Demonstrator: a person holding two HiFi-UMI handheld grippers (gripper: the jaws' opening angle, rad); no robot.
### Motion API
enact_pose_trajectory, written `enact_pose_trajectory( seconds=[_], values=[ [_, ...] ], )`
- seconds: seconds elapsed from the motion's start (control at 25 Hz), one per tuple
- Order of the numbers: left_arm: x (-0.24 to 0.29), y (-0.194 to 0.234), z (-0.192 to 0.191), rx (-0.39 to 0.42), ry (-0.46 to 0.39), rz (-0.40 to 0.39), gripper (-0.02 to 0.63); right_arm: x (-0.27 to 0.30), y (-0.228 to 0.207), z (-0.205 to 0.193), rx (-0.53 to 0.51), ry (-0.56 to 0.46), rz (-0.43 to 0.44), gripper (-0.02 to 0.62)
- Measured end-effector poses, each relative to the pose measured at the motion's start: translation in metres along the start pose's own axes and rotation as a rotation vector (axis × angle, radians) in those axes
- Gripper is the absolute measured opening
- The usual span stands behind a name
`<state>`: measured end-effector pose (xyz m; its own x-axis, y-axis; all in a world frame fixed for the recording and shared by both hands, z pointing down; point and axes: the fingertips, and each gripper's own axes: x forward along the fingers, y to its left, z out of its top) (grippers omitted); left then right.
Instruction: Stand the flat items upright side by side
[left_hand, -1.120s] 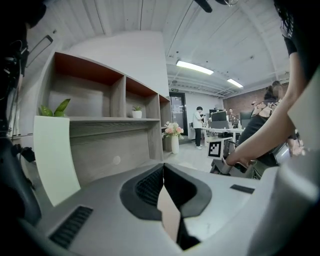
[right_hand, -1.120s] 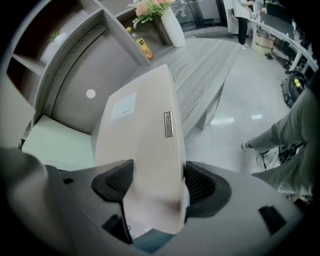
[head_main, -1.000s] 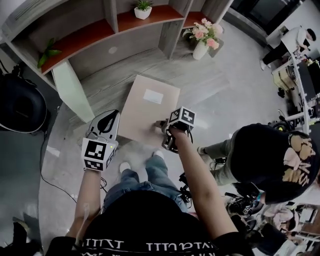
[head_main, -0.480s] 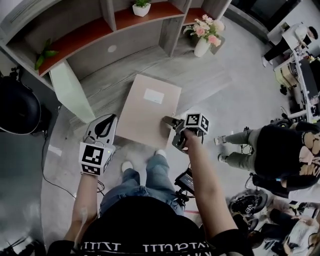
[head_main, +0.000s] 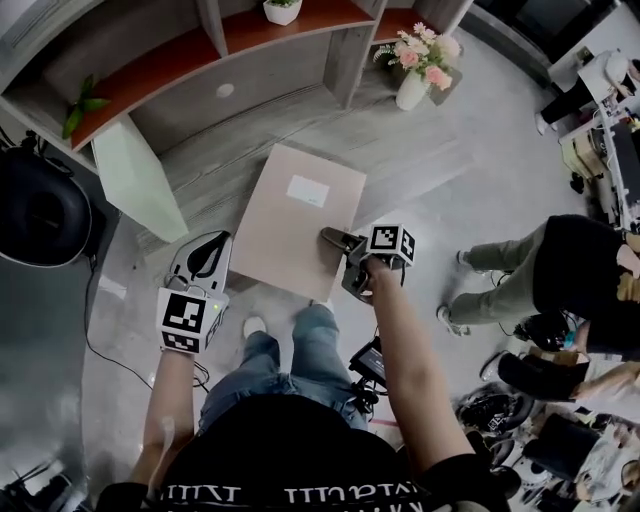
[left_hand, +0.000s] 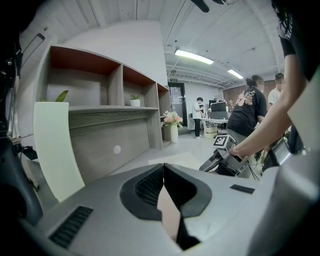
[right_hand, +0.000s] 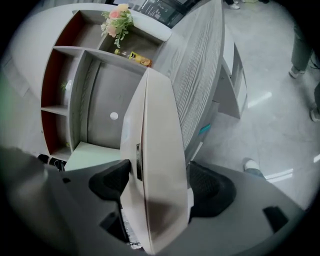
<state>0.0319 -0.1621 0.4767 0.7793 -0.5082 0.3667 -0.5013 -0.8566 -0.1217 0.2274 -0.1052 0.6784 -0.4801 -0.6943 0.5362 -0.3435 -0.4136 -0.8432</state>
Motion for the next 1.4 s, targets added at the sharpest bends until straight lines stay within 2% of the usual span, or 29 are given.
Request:
enact_pose_trajectory(
  seconds=[0.2,0.36,0.64,0.96,1.16,1.4],
  values=[
    [0.011,-0.014,0.004,0.013,-0.003,-0.029,0.014,-0.019,-0.011,-0.010,-0.030,0.044,0.066,0.373],
    [0.017,-0.020,0.000,0.014,0.007,-0.040,0.014,-0.032,-0.020,-0.019,-0.051,0.079,0.085,0.357],
    [0.019,-0.023,0.011,0.006,-0.021,-0.041,0.014,-0.051,-0.005,-0.011,-0.099,0.060,0.012,0.328],
    [0.005,-0.010,0.022,-0.015,-0.066,0.000,0.014,-0.065,0.025,0.001,-0.165,0.058,-0.001,0.301],
    [-0.006,0.005,0.023,-0.039,-0.086,0.046,0.014,-0.074,0.053,0.027,-0.312,0.089,-0.123,0.296],
    [-0.019,0.019,0.024,-0.065,-0.106,0.091,0.014,-0.074,0.107,0.063,-0.595,0.178,-0.340,0.296]
  ],
)
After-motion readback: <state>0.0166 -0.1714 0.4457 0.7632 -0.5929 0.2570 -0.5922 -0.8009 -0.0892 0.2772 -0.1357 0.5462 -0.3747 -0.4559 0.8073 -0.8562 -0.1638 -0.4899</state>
